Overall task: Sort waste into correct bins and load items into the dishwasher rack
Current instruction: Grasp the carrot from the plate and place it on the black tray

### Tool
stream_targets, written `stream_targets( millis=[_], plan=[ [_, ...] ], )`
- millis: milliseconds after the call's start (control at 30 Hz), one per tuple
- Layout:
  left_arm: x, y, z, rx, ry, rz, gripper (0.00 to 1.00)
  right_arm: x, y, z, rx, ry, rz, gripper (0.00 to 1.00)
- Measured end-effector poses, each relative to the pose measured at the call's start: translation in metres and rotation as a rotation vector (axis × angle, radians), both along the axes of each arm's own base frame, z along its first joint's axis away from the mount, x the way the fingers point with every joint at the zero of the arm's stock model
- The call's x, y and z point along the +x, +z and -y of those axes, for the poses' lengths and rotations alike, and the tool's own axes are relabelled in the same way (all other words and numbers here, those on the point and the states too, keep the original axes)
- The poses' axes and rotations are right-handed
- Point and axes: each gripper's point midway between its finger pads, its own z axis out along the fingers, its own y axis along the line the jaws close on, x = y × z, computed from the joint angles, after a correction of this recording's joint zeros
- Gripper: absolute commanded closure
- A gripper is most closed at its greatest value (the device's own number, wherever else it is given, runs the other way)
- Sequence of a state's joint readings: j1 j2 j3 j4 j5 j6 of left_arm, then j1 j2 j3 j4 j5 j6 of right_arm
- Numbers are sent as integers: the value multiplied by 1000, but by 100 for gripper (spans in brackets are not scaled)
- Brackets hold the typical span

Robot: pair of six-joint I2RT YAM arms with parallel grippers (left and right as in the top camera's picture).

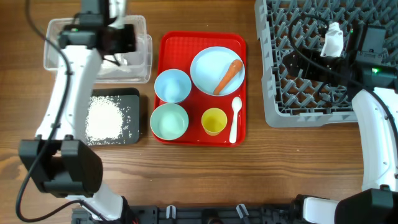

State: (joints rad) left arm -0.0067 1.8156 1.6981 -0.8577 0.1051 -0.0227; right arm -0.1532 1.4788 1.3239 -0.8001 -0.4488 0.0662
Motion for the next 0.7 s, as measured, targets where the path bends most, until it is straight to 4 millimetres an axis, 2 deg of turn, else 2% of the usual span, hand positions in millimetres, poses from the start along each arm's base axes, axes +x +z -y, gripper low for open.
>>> stream_targets(
  millis=[33,67,100,200,333,367,433,500,567,600,633,667,700],
  plan=[
    [0,-5,-14,1,33,-15,51,0,0,0,0,0,0,9],
    [1,-15,-28,-2,66,-39,26,0,0,0,0,0,0,9],
    [3,-25,-34,-4,81,-60,11,0,0,0,0,0,0,9],
    [14,-41,-42,-7,99,-64,3,0,0,0,0,0,0,9],
    [20,-40,-41,-9,95,-41,8,0,0,0,0,0,0,9],
    [21,-40,-37,-17,84,-40,13,0,0,0,0,0,0,9],
    [21,-39,-14,-41,34,-41,14,0,0,0,0,0,0,9],
    [20,-38,27,-61,-57,-36,10,0,0,0,0,0,2,9],
    [11,-32,113,-69,-249,-1,3,1,1,0,-1,0,8,9],
    [6,-31,143,-63,-319,14,2,2,1,0,-1,0,10,9],
    [1,-30,185,-59,-403,51,1,2,2,0,-2,0,12,9],
    [-1,-38,217,-47,-458,76,1,2,1,0,-2,0,11,9],
    [-3,-54,243,-27,-501,80,1,2,1,0,-1,0,10,9]
  ],
)
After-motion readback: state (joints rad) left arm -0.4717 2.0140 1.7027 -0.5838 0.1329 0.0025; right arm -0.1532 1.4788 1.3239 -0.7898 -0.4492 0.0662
